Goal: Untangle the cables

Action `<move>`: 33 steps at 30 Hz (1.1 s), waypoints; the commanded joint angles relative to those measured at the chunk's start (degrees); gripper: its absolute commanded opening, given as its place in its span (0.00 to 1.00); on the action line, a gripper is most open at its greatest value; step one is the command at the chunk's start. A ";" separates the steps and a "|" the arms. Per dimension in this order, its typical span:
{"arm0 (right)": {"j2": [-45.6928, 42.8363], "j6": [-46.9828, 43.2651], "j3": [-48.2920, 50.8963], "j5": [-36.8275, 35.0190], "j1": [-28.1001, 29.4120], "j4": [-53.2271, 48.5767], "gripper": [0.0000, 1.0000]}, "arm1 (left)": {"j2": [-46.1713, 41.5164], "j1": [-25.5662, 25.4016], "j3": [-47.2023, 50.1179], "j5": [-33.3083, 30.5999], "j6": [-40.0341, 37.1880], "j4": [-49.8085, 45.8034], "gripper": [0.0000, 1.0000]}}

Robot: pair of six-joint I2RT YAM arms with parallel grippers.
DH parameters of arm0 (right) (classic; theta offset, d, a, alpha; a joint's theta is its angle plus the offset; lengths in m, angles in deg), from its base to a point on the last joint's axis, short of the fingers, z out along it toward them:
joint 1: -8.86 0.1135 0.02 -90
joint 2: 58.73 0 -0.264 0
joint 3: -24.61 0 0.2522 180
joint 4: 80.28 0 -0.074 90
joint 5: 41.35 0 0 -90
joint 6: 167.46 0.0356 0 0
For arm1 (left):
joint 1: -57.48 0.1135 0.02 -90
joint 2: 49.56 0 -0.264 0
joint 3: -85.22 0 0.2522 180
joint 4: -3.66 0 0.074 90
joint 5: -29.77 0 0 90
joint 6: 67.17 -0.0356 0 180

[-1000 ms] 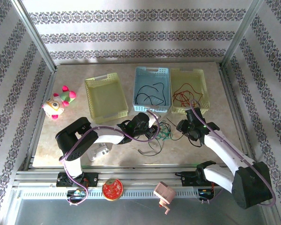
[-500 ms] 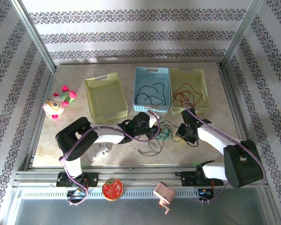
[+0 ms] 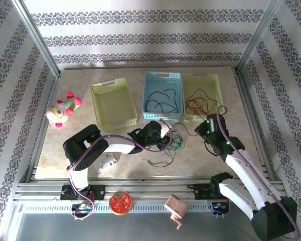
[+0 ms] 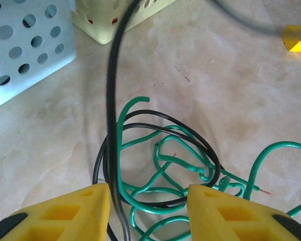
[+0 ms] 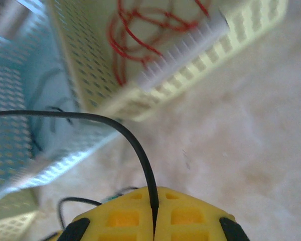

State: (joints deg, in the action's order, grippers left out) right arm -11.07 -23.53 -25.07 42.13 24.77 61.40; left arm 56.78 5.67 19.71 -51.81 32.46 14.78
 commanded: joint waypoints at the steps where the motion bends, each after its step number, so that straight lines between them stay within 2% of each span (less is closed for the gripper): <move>1: -2.27 -5.48 -7.02 -4.77 0.45 2.52 0.00 | 1.43 -1.19 -1.28 0.37 0.13 -0.26 0.44; 6: -3.44 -11.54 -12.93 -5.69 0.19 7.69 0.00 | 1.29 -1.19 -1.10 -0.63 0.04 -0.32 0.44; 11: -2.27 -13.11 -16.11 -6.35 -0.25 12.38 0.00 | 0.68 -1.19 -0.09 -2.32 0.19 0.52 0.45; 23: 13.21 -14.11 -23.76 -4.71 -1.97 18.88 0.00 | -6.15 -0.40 7.72 -9.75 2.98 10.80 0.48; 30: 21.23 -15.00 -28.02 -1.34 -2.43 20.57 0.00 | -15.63 0.10 11.26 -9.98 2.68 16.26 0.60; 33: 23.09 -14.31 -29.00 0.05 -2.46 21.80 0.00 | -19.67 2.30 11.72 -6.43 6.46 16.34 0.65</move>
State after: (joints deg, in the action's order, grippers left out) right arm 10.96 -37.39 -51.83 40.03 22.84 80.20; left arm 40.43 6.23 30.64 -60.16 35.49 26.30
